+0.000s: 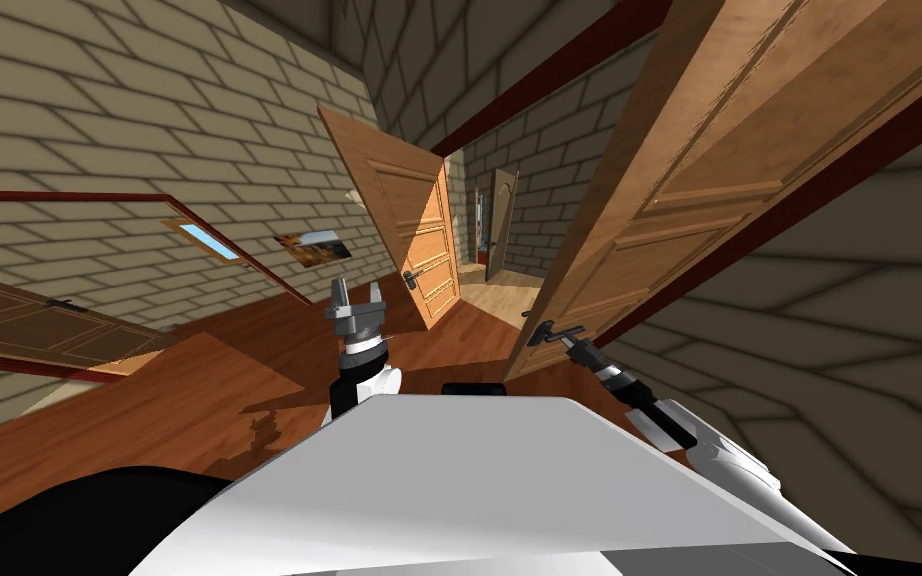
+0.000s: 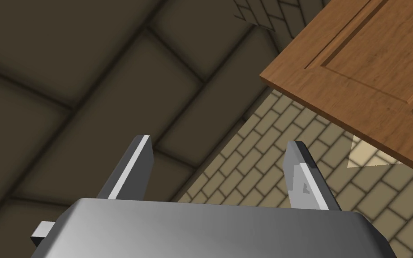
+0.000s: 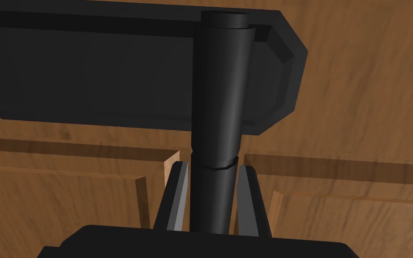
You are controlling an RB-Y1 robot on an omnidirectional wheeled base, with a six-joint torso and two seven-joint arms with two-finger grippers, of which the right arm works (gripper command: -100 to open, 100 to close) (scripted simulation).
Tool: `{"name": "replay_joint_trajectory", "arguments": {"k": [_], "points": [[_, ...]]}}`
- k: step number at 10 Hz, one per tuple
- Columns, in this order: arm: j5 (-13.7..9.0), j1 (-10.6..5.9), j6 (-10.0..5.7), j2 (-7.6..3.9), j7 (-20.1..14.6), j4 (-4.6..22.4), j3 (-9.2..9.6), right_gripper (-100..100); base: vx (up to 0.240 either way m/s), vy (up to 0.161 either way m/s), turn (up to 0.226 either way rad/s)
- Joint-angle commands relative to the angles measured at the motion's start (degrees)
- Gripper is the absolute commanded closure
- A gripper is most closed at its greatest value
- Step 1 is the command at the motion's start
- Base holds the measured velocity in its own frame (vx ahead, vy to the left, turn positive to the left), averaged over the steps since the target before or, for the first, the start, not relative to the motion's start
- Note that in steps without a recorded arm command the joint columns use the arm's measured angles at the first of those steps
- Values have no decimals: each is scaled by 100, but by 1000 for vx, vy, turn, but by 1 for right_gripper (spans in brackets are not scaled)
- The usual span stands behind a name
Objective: Pull the door open
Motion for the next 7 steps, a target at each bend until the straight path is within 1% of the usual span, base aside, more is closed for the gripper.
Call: {"name": "replay_joint_trajectory", "arguments": {"k": [1,2,3,7], "points": [[13,-26,-70,-22,-19,57,-4,100,-198,-78,191],[22,-45,-116,-36,-31,100,-5,100,-194,-79,168],[27,-54,-140,-44,-37,123,-6,100,-164,-77,93],[63,-125,-315,-100,-81,291,-11,100,-161,-101,125]]}}
